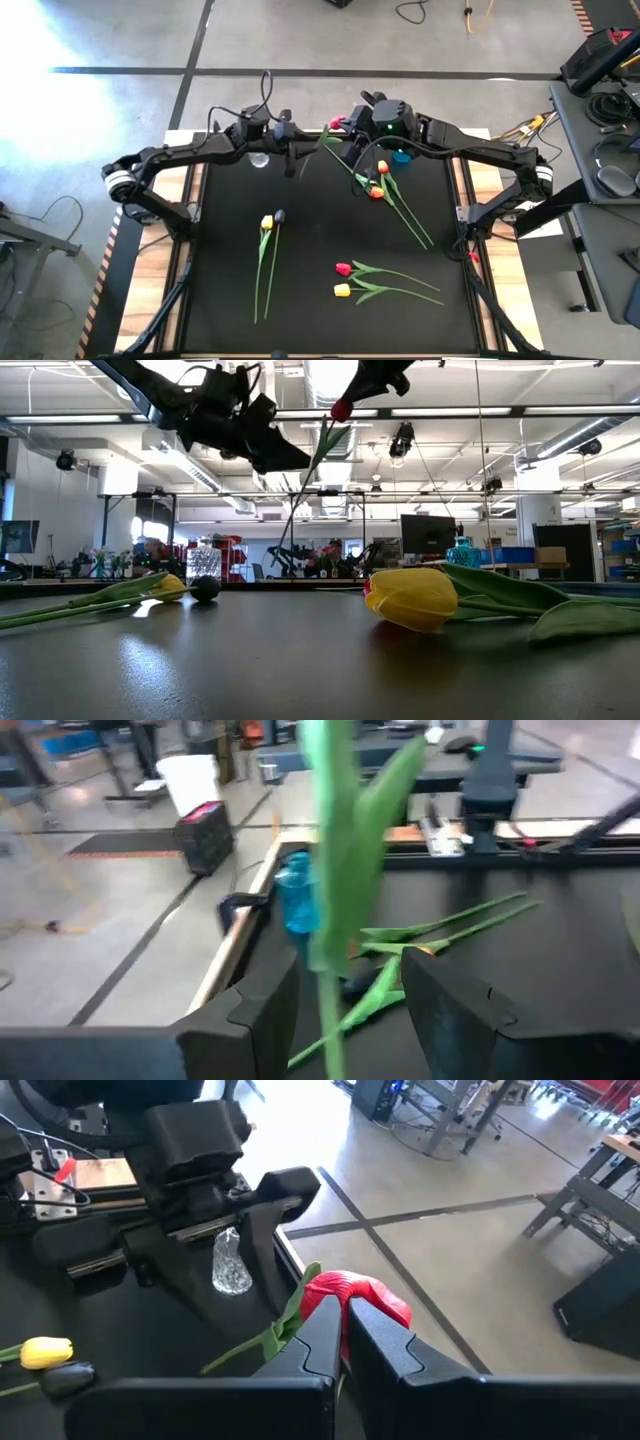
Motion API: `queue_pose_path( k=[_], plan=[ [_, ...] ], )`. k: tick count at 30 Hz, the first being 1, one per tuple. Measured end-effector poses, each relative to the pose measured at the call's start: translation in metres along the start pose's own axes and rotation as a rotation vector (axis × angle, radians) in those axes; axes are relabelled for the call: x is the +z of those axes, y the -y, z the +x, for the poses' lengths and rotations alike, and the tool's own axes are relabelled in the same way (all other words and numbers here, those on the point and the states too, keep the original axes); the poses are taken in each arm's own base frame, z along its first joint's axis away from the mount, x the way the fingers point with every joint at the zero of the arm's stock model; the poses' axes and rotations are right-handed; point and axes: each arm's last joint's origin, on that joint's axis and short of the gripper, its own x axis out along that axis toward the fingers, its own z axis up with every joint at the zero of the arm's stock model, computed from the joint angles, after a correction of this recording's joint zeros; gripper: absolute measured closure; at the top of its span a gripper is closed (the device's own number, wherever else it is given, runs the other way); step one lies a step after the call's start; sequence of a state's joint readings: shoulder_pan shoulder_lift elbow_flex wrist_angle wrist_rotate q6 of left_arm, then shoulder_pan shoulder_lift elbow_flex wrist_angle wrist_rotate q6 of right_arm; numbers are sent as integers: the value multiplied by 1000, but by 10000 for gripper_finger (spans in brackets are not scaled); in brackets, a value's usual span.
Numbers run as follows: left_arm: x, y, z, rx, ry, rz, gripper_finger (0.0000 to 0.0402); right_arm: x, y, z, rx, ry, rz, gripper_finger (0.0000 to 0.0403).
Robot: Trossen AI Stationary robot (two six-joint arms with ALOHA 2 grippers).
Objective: Sort flowers into vase by color
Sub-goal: Put the top red tulip into the blue vase
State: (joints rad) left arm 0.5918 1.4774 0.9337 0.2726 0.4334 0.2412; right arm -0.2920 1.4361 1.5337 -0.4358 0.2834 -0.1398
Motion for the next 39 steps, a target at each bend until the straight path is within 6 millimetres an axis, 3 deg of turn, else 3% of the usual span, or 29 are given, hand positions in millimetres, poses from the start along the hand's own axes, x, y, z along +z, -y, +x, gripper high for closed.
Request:
queue_pose_path(
  k=[16,27,35,39],
  plan=[
    [0,0,2,-14,19,16,258,1,-5,-1,40,14,6,390],
    [1,3,2,-82,35,12,343,3,-11,-3,56,29,1,390],
    [1,5,3,-120,42,28,344,4,-13,-4,60,38,-3,390],
    [1,7,3,-125,37,47,368,4,-13,-4,61,39,0,390]
  ],
)
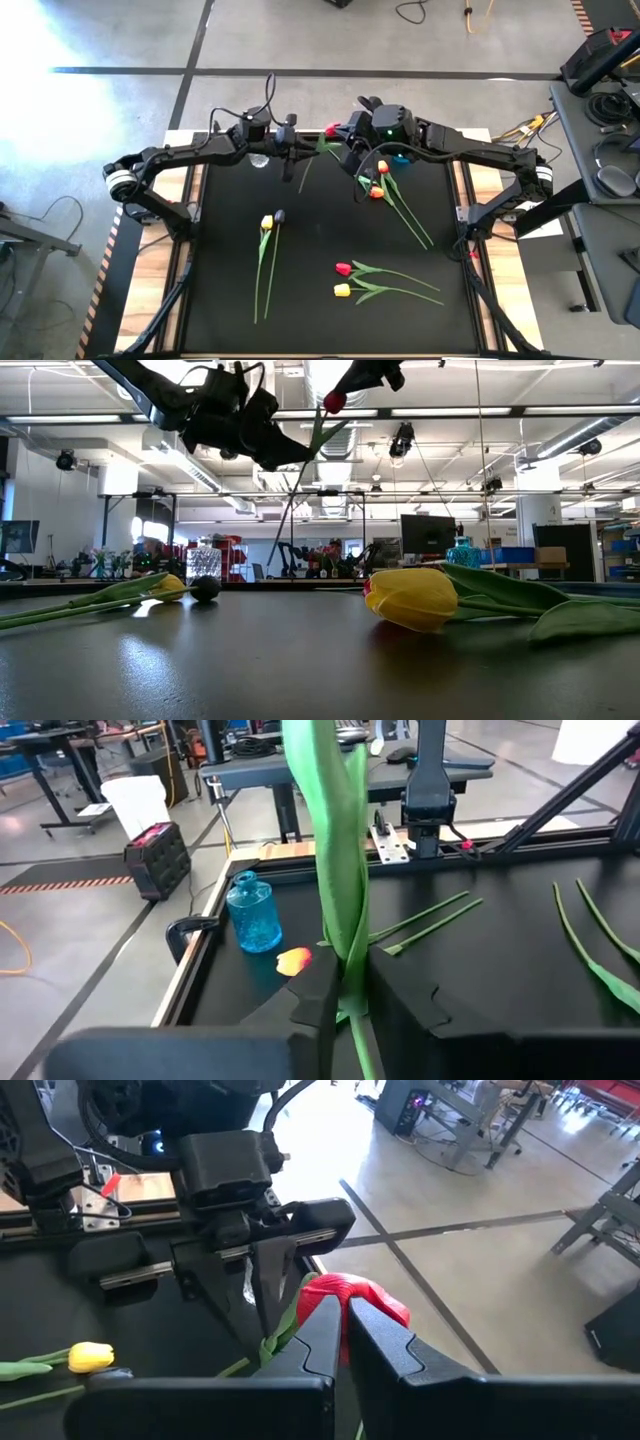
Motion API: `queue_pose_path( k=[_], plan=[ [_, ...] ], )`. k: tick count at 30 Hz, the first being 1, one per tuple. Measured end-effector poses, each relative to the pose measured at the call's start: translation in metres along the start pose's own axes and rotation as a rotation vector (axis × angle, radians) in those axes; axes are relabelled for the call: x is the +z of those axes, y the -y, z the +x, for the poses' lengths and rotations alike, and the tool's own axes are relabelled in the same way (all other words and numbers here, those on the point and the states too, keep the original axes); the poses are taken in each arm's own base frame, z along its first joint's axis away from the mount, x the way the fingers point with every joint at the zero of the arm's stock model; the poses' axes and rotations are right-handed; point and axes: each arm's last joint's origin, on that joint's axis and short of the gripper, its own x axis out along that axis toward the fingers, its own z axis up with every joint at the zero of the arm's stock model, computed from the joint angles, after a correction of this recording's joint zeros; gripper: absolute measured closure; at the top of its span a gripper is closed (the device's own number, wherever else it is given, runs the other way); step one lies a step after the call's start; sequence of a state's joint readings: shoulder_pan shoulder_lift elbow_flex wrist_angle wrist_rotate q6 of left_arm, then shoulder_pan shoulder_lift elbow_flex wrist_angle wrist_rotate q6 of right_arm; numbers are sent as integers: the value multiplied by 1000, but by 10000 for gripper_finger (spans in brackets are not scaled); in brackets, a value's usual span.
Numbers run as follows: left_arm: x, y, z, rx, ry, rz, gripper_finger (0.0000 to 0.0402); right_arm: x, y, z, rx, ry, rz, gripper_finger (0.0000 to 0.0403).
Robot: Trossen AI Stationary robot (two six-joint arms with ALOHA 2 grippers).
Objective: Sort flowers into vase by color
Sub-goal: Put the top red tulip into the blue vase
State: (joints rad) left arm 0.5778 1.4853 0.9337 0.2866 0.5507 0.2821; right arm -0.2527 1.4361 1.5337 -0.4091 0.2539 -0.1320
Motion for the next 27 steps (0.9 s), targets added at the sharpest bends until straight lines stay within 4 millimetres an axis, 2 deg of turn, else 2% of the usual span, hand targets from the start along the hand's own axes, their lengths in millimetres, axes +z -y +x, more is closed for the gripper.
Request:
queue_pose_path(
  k=[3,12,15,22,24,27],
  plan=[
    [0,1,1,-4,0,17,393,0,0,0,0,4,1,390],
    [-1,1,0,8,-6,25,400,1,-2,0,3,4,-47,382],
    [-7,2,0,12,-20,27,400,1,-5,-2,5,7,-58,352],
    [-23,4,-4,82,28,40,401,6,-6,-12,11,39,-69,244],
    [-27,4,-9,102,58,25,401,9,-6,-20,17,49,-75,222],
    [-33,7,-19,116,68,13,401,14,-6,-39,28,89,-94,215]
  ],
)
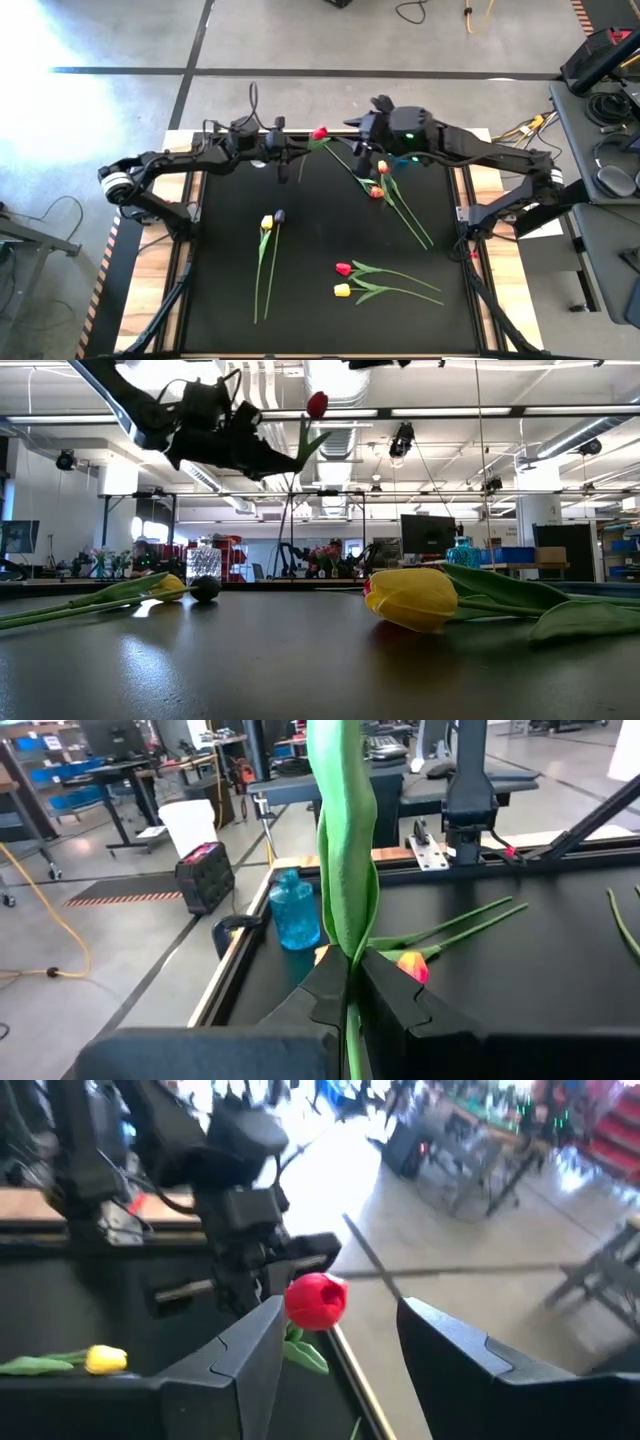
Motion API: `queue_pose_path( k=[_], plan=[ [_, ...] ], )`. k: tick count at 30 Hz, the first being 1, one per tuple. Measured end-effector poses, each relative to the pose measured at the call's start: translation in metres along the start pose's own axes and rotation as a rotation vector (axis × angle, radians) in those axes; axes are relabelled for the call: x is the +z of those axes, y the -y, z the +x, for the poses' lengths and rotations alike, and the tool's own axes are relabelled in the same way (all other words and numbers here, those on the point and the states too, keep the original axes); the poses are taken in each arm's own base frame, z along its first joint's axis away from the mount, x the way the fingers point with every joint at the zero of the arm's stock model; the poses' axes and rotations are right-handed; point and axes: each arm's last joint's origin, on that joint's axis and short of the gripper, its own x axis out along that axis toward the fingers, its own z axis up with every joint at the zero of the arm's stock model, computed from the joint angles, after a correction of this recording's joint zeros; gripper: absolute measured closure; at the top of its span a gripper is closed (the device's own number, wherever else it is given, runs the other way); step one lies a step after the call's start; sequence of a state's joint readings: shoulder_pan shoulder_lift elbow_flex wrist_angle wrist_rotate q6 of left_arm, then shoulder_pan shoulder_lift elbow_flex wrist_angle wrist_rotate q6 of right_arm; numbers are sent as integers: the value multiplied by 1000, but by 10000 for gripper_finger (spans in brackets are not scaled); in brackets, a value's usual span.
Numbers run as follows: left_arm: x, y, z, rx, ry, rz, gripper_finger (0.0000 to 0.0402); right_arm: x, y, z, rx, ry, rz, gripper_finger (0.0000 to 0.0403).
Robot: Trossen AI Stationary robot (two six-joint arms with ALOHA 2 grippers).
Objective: Sort flowers into vase by color
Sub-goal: Put the top red tulip into the blue vase
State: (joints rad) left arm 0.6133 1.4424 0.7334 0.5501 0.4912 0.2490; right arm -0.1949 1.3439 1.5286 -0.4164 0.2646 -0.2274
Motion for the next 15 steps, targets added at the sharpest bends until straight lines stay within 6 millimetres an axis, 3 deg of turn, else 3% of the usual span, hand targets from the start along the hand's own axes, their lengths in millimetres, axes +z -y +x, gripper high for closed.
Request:
queue_pose_path(
  k=[5,15],
  plan=[
    [1,10,-19,2,36,19,401,-19,-4,-12,11,25,-13,254],
    [5,31,-54,1,156,17,401,-117,-41,29,42,175,64,353]
  ],
)
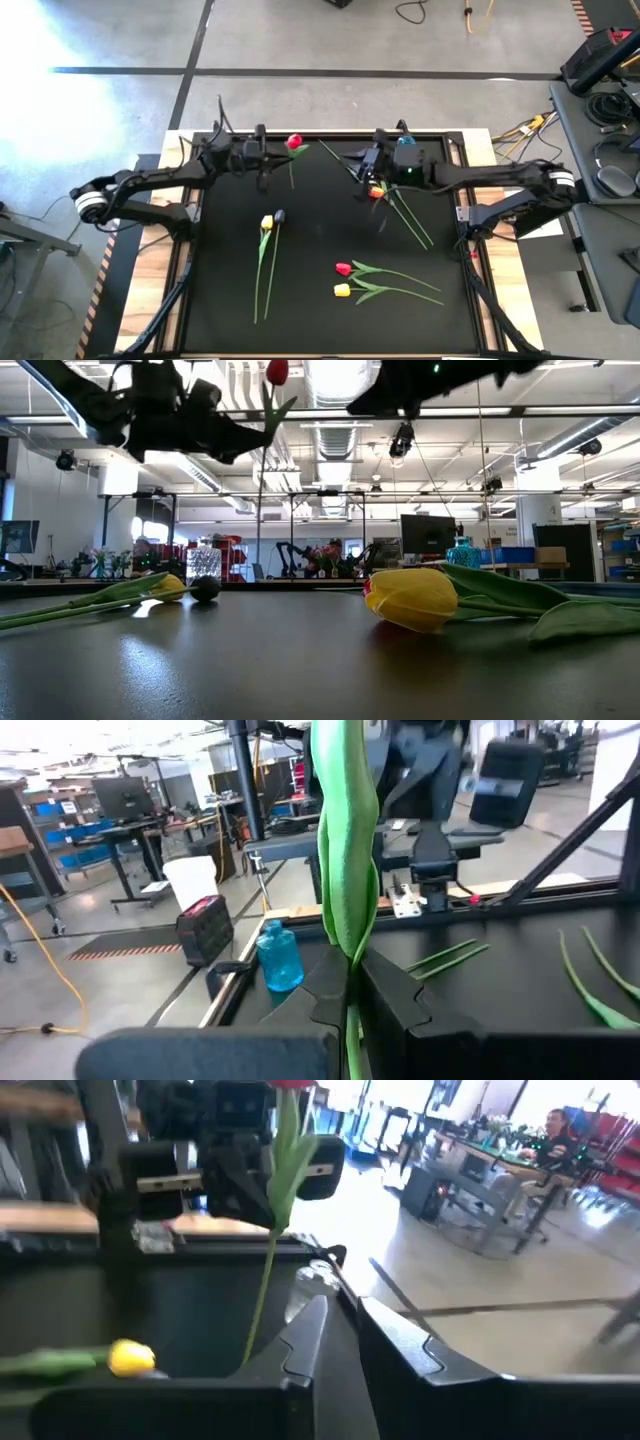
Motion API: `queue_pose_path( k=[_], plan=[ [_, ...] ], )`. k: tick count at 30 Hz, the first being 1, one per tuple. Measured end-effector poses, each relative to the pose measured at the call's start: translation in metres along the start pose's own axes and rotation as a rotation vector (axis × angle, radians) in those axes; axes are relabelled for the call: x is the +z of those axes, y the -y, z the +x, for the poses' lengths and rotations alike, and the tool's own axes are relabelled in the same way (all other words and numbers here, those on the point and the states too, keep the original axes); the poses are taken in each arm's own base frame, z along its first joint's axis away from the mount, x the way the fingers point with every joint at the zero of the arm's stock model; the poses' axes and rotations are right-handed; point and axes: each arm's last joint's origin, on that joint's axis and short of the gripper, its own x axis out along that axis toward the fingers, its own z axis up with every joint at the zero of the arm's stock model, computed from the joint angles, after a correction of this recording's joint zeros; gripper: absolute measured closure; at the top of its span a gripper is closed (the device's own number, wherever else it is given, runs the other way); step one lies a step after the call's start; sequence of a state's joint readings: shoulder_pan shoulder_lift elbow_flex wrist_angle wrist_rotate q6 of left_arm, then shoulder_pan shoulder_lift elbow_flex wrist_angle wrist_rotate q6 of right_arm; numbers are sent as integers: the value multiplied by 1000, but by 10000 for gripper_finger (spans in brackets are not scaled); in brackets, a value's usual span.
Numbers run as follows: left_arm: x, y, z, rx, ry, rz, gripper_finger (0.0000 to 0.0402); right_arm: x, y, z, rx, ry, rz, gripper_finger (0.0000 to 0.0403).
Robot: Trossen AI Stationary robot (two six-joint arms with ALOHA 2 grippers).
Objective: Sort flowers into vase by color
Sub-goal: Put the top red tulip into the blue vase
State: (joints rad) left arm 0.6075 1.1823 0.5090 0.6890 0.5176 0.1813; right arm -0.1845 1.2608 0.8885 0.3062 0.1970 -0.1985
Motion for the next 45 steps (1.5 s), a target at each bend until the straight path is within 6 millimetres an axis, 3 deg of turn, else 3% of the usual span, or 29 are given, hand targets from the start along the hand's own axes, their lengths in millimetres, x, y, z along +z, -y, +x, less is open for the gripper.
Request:
queue_pose_path(
  k=[4,10,16,21,29,36,40,45],
  plan=[
    [-3,7,-10,6,80,-14,401,-29,-14,17,61,51,78,354],
    [-11,16,-15,-25,154,-30,401,-54,-40,52,155,95,100,306],
    [-16,25,-9,-67,150,-39,401,-47,-52,93,160,115,155,253],
    [-15,31,-5,-96,183,-25,401,-36,-55,116,124,85,151,243],
    [-13,32,-5,-102,199,-18,401,-22,-54,126,120,95,143,283],
    [-12,32,-5,-101,205,-34,401,-23,-54,126,123,83,120,382],
    [-11,32,-5,-97,220,-51,388,-22,-55,126,130,87,107,390],
    [-9,32,-5,-94,233,-66,339,-18,-53,122,129,81,83,393]
  ],
)
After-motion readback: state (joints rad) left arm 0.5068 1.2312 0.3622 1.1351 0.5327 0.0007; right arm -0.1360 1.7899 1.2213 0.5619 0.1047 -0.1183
